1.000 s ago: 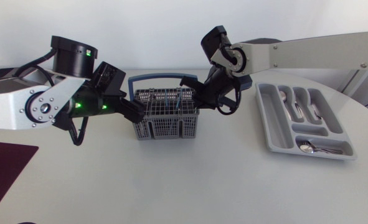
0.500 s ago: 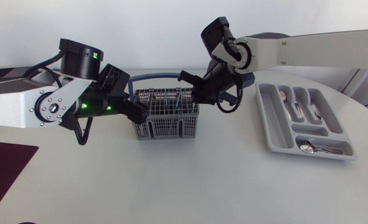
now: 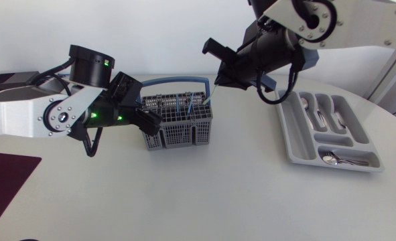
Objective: Transfer all utensils from the basket to the drawer tray.
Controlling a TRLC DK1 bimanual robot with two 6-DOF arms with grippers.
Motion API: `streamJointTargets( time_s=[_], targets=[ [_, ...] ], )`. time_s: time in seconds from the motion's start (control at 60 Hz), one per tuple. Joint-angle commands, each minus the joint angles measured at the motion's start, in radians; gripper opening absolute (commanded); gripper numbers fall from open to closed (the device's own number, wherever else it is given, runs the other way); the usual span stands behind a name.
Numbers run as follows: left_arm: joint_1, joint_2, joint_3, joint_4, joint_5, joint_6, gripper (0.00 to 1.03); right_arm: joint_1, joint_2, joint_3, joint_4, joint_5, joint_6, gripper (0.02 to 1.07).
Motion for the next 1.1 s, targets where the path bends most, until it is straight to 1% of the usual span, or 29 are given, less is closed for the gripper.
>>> streamJointTargets(
  time_s=[0.0,0.2,0.3,0.383,0.417,0.467,0.617,0.733,0.783,0.833,0.867,0.917,1.083],
  targets=[
    [0.003,0.016,0.032,0.008,0.010,0.011,0.91,-0.007,-0.045,-0.020,-0.023,-0.011,-0.011,0.08],
    [0.017,0.016,0.036,0.005,0.019,0.007,0.91,-0.051,-0.129,-0.044,-0.071,-0.036,-0.011,0.08],
    [0.037,0.011,0.048,-0.015,0.025,0.001,0.91,-0.097,-0.163,-0.062,-0.114,-0.027,-0.054,0.08],
    [0.072,0.008,0.068,-0.062,0.073,-0.009,0.91,-0.117,-0.188,-0.082,-0.177,0.045,-0.109,0.08],
    [0.091,0.005,0.070,-0.078,0.102,-0.010,0.91,-0.136,-0.203,-0.106,-0.189,0.056,-0.127,0.08],
    [0.112,-0.001,0.070,-0.087,0.123,-0.012,0.91,-0.166,-0.220,-0.140,-0.203,0.075,-0.167,0.08],
    [0.137,-0.007,0.056,-0.090,0.126,-0.012,0.91,-0.263,-0.263,-0.243,-0.241,0.165,-0.305,0.08],
    [0.137,-0.015,0.048,-0.098,0.126,-0.012,0.91,-0.346,-0.303,-0.336,-0.227,0.256,-0.408,0.08],
    [0.135,-0.016,0.050,-0.108,0.126,-0.012,0.91,-0.384,-0.323,-0.386,-0.200,0.312,-0.462,0.08],
    [0.132,-0.021,0.050,-0.114,0.126,-0.012,0.91,-0.412,-0.338,-0.424,-0.169,0.348,-0.509,0.08],
    [0.132,-0.027,0.047,-0.114,0.126,-0.012,0.91,-0.442,-0.350,-0.465,-0.125,0.389,-0.554,0.08],
    [0.134,-0.029,0.045,-0.114,0.126,-0.012,0.91,-0.473,-0.355,-0.504,-0.079,0.424,-0.603,0.08],
    [0.137,-0.033,0.042,-0.114,0.126,-0.012,0.91,-0.599,-0.338,-0.603,0.038,0.440,-0.723,0.08]
  ],
)
